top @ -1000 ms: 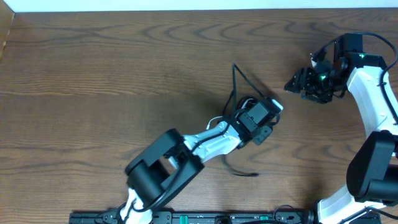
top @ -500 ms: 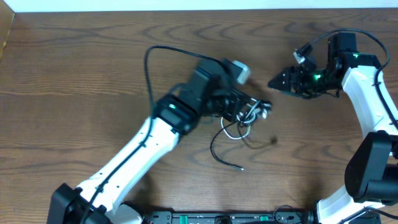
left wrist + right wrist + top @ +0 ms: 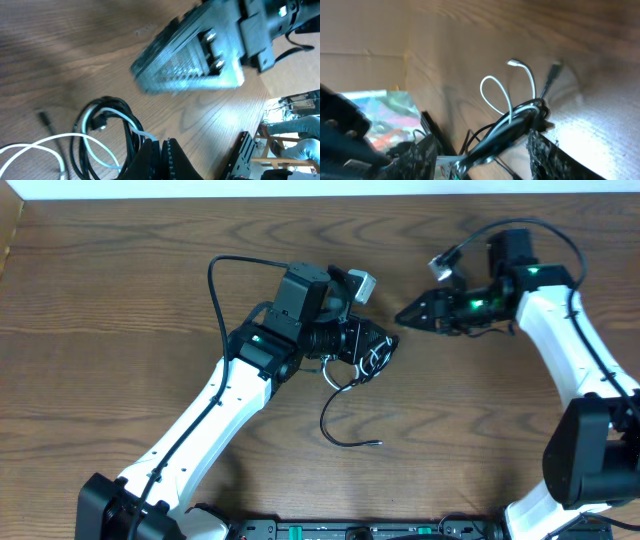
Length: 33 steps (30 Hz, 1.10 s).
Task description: Untangle cables
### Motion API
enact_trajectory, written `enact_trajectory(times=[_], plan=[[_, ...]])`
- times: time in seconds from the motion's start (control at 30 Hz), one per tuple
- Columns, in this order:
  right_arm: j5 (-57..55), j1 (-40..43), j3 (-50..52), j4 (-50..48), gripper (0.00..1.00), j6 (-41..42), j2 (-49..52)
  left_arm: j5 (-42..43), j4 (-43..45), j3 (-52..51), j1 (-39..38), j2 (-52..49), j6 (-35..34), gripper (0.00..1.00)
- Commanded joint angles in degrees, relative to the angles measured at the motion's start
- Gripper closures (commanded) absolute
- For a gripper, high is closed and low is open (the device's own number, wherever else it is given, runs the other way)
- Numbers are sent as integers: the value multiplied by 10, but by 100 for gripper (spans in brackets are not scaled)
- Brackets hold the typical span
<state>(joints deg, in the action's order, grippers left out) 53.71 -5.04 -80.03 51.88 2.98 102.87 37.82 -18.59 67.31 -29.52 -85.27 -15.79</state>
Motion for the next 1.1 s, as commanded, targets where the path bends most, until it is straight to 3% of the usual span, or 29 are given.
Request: enact_trajectory(times=[0.0,0.17,0.27,0.4,0.6,0.87,1.0,1.07], plan=[[-93,-33,2,-20,47,106,-16,12,19,3,4,-1,-39,93],[-107,-36,2,-24,46,132,-16,0,30,3,25,-1,-114,93],[-68,-40,2,-24,36,61,-16,-16,33,3,47,-1,-179,93],[-17,-41,2,-22,34,5,-16,-16,46,3,57,-1,-212,93],[-47,-66,2,-51,34,38,-16,-16,75,3,58,-1,-245,92],[-196,-93,3,-47,40,161,-16,-43,71,3,58,-1,-220,93],[-217,-82,3,-46,41,178,-16,-144,-5,3,58,-4,-163,92],[-224,-76,3,-41,40,177,-16,-194,-46,3,58,-9,-142,87]])
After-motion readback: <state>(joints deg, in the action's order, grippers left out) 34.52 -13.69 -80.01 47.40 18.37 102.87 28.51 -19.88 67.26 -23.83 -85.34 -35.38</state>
